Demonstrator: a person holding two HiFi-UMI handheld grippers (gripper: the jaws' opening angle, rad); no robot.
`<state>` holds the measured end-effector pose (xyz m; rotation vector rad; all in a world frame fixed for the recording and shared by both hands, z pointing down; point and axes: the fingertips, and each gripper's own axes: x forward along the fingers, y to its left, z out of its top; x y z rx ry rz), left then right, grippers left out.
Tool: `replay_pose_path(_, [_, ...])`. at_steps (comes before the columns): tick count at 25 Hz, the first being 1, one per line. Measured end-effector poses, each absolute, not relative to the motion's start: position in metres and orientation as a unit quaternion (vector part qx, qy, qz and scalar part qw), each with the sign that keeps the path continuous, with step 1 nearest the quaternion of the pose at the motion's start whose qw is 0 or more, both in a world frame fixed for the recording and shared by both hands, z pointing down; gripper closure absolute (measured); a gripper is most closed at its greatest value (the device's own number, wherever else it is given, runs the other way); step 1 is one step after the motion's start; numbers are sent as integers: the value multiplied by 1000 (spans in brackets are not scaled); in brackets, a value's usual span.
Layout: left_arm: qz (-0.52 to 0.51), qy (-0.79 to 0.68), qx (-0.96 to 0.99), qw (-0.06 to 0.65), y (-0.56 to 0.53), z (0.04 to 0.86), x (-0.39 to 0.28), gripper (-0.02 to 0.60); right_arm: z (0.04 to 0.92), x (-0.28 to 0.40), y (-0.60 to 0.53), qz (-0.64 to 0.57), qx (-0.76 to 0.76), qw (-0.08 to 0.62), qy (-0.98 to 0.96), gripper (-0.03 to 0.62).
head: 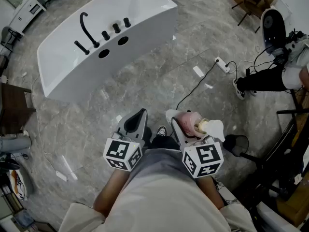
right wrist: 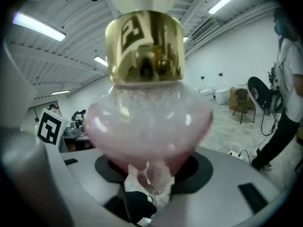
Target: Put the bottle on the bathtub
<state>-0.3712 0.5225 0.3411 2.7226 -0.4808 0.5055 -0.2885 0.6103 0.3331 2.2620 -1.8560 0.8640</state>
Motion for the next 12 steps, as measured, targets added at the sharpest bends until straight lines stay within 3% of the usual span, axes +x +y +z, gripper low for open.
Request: replay_pose_path(12, [187,-147,956,174,493,351,-340,574,353,-257,590,312,743,36,-591,375])
